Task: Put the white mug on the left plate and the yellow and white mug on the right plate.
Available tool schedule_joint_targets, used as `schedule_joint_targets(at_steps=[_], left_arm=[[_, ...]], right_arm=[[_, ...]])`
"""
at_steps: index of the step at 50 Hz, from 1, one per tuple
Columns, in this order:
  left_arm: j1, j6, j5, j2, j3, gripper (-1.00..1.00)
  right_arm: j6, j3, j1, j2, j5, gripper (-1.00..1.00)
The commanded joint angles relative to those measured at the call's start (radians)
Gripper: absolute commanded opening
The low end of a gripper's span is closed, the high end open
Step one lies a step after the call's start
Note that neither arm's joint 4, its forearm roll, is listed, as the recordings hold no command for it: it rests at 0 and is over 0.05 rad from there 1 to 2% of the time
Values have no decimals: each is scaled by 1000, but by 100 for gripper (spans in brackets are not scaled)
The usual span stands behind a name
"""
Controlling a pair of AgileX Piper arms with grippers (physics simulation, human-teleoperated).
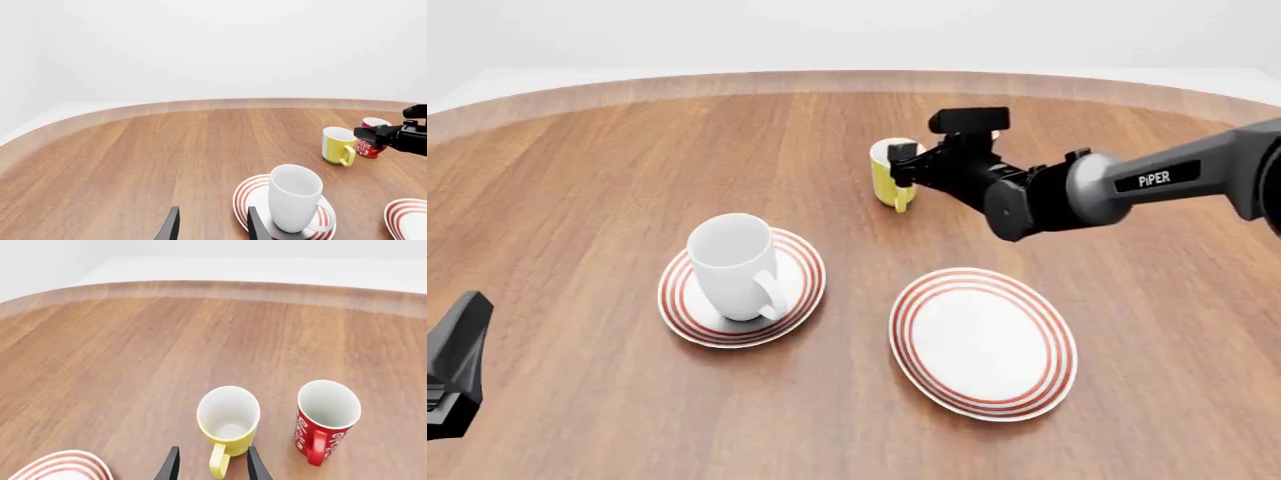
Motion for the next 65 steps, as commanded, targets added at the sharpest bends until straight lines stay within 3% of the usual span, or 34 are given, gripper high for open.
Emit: schedule_joint_targets(at_steps=[1, 65], left_arm=[[0, 0, 0, 0, 0, 100], [0, 0, 0, 0, 0, 100]], right_arm=[[7, -26, -1, 25, 11, 100], [66, -116, 7, 125, 102, 100]])
